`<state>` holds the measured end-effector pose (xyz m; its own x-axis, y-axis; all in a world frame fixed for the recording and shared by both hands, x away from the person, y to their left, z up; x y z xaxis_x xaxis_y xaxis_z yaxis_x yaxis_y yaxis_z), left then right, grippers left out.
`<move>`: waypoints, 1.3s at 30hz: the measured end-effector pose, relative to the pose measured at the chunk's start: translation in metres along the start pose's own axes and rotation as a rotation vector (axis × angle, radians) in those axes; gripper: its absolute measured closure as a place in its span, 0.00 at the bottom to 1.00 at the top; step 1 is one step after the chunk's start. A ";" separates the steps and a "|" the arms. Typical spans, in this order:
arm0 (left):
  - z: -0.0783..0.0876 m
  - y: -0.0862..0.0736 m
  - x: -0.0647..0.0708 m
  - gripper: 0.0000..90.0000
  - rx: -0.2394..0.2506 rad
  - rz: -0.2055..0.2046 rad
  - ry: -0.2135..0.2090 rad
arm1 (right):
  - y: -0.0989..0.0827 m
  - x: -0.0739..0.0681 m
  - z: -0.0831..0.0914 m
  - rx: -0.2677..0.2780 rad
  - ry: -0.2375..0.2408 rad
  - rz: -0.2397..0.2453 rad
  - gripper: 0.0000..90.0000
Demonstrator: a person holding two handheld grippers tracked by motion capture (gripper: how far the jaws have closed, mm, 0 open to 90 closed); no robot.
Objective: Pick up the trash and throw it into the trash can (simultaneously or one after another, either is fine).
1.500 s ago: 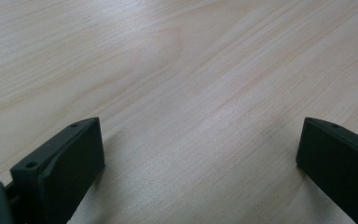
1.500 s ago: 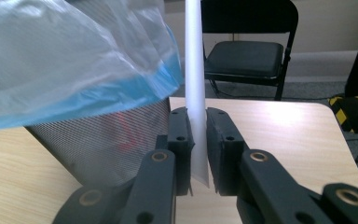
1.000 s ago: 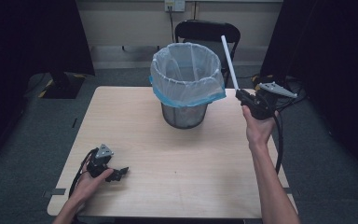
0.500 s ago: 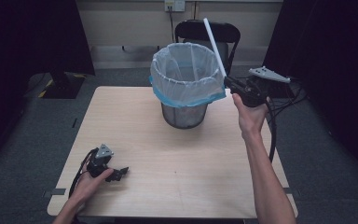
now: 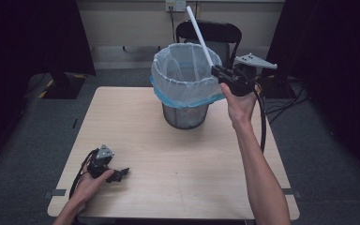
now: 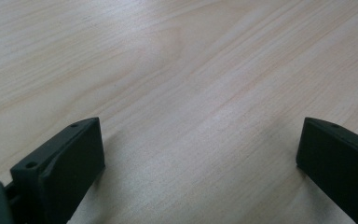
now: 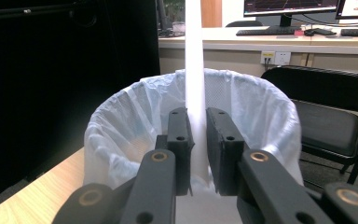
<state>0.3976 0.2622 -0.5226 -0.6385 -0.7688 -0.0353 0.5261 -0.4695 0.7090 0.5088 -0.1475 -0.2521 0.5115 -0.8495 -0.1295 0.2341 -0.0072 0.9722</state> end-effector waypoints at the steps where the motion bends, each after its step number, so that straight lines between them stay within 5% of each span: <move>1: 0.000 0.000 0.000 0.00 0.003 0.001 -0.002 | 0.001 -0.001 -0.003 -0.001 0.005 -0.002 0.90; 20: 0.000 0.000 0.000 0.00 0.007 0.005 -0.004 | 0.015 -0.015 -0.061 -0.078 0.098 0.033 0.90; 28: 0.000 0.000 0.000 0.00 0.007 0.005 -0.005 | 0.009 -0.014 -0.077 -0.125 0.096 0.032 0.88; 39: 0.000 0.000 0.000 0.00 0.007 0.005 -0.005 | 0.005 -0.002 -0.076 -0.141 0.076 0.003 0.52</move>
<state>0.3976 0.2618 -0.5230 -0.6391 -0.7686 -0.0280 0.5251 -0.4627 0.7143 0.5719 -0.1053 -0.2619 0.5726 -0.8067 -0.1463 0.3437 0.0742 0.9361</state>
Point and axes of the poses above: each handheld gripper's, and its own axes: z roughly backward along the jaws, y roughly out of its top, x roughly to its right, the point moved 3 cm from there along -z, roughly forward along the jaws, and after that the axes turned 2 degrees about -z, right-handed, at the moved point
